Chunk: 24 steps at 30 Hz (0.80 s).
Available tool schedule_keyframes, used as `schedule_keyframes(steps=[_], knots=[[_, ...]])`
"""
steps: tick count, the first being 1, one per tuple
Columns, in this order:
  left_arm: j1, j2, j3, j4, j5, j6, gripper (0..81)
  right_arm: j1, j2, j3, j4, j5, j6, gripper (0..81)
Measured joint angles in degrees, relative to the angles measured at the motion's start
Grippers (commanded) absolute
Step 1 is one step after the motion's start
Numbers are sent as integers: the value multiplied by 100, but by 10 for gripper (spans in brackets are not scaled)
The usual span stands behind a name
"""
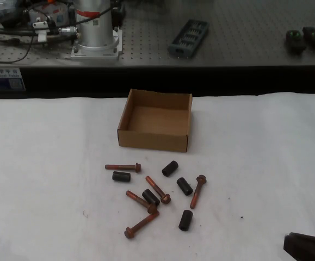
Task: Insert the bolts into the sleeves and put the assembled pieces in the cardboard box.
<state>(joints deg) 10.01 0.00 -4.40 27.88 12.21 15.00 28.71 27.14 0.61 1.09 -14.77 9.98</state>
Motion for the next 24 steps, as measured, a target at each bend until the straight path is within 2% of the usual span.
schedule_keyframes(steps=[24], knots=[[0, 0, 0, 0, -66, 40, 108, 0, 0, 0, -394, 0, -52, 46]])
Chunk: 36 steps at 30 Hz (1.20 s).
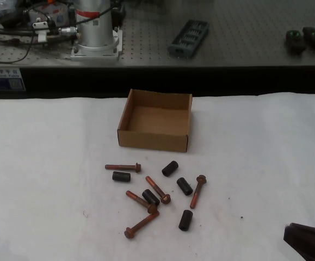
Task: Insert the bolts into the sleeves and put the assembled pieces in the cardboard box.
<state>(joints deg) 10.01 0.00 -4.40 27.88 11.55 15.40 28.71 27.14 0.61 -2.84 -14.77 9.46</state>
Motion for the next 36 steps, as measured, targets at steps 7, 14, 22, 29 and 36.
schedule_keyframes(steps=[7, 14, 22, 29, 36], knots=[[0, 0, 0, 0, 0, 0, 108, 0, 0, 0, 3, 0, 0, 46], [0, 0, 0, 0, -24, 1132, 108, 0, 0, 0, 3, 0, 0, 46], [0, 0, 14, -438, 709, 1082, 108, 0, 0, 0, -109, 0, 164, 46], [-15, 0, 14, -2281, 3969, -2066, 108, 0, 0, 0, -230, -47, 778, 46], [-15, -11, 14, -2870, 4644, -4439, 108, 0, 0, 0, -255, -78, 894, 46]])
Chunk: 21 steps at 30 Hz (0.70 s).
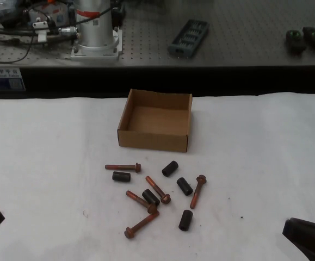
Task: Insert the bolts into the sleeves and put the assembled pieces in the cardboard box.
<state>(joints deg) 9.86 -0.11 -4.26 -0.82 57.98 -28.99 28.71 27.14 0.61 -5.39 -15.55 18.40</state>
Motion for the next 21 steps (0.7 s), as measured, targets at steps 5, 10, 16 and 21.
schedule_keyframes(steps=[5, 10, 16, 21], knots=[[0, 0, 0, 9, -544, -3246, 108, 0, 0, 0, -50, 0, 123, 46], [0, 0, 0, 40, -885, -3581, 108, 0, 0, 0, -301, -12, 278, 46], [0, 0, 0, 82, -1367, -3619, 108, 0, 0, 0, -781, -155, 832, 46], [0, 0, 0, 82, -1287, -3630, 108, 0, 0, -155, -1138, -439, 885, 46]])
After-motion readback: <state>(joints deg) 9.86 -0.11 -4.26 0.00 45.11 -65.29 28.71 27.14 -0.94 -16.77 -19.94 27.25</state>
